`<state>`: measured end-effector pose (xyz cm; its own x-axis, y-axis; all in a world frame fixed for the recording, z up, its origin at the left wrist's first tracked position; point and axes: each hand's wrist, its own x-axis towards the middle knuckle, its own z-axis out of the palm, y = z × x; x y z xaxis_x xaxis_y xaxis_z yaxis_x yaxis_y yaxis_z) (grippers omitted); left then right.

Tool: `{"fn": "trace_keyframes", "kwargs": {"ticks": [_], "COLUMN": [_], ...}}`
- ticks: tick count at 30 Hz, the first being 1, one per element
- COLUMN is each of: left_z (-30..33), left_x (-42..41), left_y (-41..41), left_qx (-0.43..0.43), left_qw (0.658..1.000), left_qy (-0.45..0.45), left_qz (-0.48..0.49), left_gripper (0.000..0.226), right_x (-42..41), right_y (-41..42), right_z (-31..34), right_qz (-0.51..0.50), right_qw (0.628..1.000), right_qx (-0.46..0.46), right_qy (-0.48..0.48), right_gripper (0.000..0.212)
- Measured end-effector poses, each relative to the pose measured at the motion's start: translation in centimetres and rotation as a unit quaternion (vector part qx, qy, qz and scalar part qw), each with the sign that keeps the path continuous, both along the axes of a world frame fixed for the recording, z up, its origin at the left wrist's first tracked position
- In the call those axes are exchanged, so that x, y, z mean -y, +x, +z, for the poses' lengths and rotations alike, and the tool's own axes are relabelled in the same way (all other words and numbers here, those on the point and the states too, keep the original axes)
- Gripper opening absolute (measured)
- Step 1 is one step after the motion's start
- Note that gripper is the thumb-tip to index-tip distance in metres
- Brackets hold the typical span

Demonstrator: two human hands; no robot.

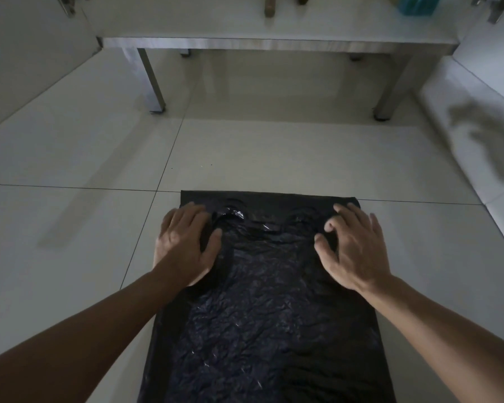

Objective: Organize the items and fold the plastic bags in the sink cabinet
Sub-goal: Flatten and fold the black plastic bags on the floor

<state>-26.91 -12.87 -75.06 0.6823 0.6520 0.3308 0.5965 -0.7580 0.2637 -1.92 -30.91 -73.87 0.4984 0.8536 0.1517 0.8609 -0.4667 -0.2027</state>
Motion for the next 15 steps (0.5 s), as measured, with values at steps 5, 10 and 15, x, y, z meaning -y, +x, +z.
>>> {"fn": "trace_keyframes", "kwargs": {"ticks": [5, 10, 15], "left_z": [-0.2, -3.1, -4.3], "left_x": [-2.1, -3.6, -3.6], "left_y": [3.7, 3.1, 2.2], "left_qx": [-0.092, -0.208, -0.241], "left_qw": [0.994, 0.974, 0.968], "left_qy": [-0.052, -0.091, -0.073], "left_qz": [-0.034, -0.017, -0.017], "left_gripper": [0.072, 0.093, 0.093], "right_x": [-3.8, -4.1, -3.6], "right_y": [1.3, 1.4, 1.2], "right_z": [-0.6, -3.6, -4.9], "right_qz": [-0.005, -0.014, -0.022], "right_qw": [0.997, 0.984, 0.986], "right_qx": [-0.053, -0.065, -0.031], "right_qy": [-0.063, -0.163, -0.165], "right_gripper": [0.060, 0.073, 0.078]}}
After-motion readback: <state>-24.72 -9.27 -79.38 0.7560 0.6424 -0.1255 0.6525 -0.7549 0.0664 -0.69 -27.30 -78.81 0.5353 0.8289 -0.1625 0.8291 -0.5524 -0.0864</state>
